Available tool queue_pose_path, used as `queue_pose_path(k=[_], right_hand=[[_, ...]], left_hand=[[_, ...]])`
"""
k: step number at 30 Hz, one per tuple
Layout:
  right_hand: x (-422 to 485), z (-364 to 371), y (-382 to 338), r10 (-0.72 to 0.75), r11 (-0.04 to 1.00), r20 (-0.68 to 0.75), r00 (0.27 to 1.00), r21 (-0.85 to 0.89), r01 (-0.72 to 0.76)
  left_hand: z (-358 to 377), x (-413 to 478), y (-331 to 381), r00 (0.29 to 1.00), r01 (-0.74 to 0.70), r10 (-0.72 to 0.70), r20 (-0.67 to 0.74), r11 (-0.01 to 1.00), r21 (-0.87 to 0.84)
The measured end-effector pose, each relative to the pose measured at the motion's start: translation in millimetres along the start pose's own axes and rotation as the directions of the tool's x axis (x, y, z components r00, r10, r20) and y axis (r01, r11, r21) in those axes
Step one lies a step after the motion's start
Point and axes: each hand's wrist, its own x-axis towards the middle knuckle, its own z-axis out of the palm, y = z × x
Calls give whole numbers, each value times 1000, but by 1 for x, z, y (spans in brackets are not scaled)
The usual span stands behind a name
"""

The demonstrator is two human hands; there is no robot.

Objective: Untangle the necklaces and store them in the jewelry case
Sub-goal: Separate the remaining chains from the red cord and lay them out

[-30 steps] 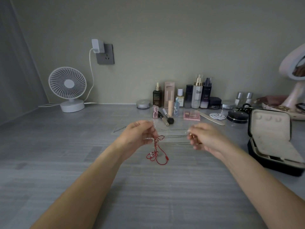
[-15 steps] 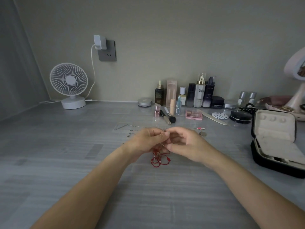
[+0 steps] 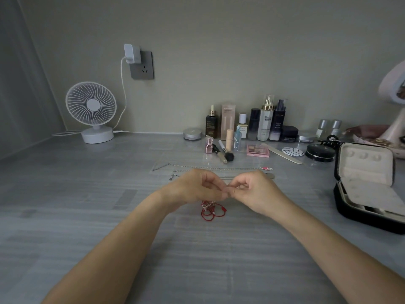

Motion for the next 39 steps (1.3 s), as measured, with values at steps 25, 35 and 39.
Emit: queue_pose_path(k=[25, 35, 39], right_hand=[[0, 0, 2, 30, 989, -71, 997, 149, -20], [0, -5, -3, 73, 945, -166, 983, 327, -14], [-2, -8, -5, 83, 942, -162, 983, 334, -24]], left_hand=[[-7, -2, 3, 982, 39, -64, -176, 989, -140], [-7, -4, 5, 988, 77, -86, -131, 994, -76], [-6, -5, 6, 994, 83, -83, -76, 997, 3]])
